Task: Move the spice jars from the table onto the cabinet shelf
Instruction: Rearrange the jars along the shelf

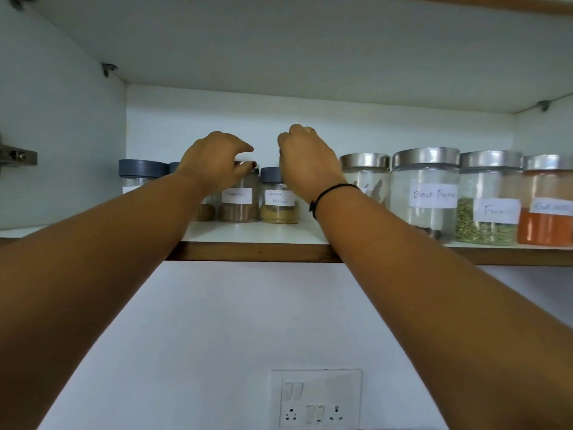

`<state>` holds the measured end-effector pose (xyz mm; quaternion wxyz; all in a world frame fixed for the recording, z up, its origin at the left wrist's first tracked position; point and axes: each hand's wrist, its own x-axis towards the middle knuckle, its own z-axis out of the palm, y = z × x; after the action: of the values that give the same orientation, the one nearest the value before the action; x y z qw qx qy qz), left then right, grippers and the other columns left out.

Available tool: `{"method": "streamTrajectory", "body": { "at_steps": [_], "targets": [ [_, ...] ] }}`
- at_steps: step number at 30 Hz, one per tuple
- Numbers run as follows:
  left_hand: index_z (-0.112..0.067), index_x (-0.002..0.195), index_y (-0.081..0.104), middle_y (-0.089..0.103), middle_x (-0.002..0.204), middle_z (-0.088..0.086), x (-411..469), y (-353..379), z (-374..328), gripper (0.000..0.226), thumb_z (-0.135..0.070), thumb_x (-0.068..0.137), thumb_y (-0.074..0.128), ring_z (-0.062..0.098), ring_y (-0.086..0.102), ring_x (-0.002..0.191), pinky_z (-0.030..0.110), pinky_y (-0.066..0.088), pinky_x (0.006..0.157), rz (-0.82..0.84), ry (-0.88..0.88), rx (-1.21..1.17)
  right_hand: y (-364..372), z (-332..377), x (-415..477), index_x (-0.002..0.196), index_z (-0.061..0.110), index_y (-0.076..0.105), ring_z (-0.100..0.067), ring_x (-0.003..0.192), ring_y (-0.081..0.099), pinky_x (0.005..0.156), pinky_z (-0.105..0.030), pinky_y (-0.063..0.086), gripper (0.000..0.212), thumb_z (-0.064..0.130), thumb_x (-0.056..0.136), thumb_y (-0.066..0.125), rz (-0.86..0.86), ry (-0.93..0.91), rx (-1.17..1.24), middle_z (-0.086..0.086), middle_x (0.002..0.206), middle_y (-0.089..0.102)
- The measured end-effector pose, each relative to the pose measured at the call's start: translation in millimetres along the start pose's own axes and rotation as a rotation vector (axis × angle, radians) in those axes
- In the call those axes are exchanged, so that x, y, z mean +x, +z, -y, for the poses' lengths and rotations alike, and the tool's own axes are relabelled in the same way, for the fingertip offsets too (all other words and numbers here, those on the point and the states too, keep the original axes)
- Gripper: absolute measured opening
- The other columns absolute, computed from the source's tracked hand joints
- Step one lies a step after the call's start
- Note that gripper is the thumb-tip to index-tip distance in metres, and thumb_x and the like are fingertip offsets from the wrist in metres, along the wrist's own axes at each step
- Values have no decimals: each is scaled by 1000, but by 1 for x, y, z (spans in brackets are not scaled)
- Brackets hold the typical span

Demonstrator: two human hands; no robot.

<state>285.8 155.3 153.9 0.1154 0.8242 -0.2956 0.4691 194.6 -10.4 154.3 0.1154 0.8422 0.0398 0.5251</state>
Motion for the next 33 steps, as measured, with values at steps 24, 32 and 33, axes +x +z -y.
{"method": "streamTrajectory", "body": {
  "at_steps": [24, 32, 33],
  "targets": [
    [-27, 149, 41, 40, 157, -2, 10, -24, -122, 47, -34, 103, 42, 20, 37, 144, 33, 28, 114, 269, 185, -495, -136, -153, -92, 103, 16, 74, -18, 94, 64, 85, -39, 53, 30, 31, 98, 49, 115, -43, 140, 2, 106, 71],
    [-38, 119, 60, 62, 126, -13, 5, -17, -135, 29, -17, 102, 50, 8, 56, 117, 29, 45, 101, 319, 100, -767, -138, -166, -94, 113, 23, 75, -2, 98, 60, 87, -24, 50, 27, 36, 95, 62, 229, 20, 367, 7, 111, 73],
    [-37, 117, 61, 63, 123, -15, 4, -16, -136, 28, -15, 101, 52, 2, 58, 112, 23, 45, 98, 302, 82, -793, -138, -167, -92, 114, 23, 75, 0, 97, 57, 85, -19, 46, 27, 37, 95, 61, 237, 15, 355, 7, 112, 73]
  ]
}}
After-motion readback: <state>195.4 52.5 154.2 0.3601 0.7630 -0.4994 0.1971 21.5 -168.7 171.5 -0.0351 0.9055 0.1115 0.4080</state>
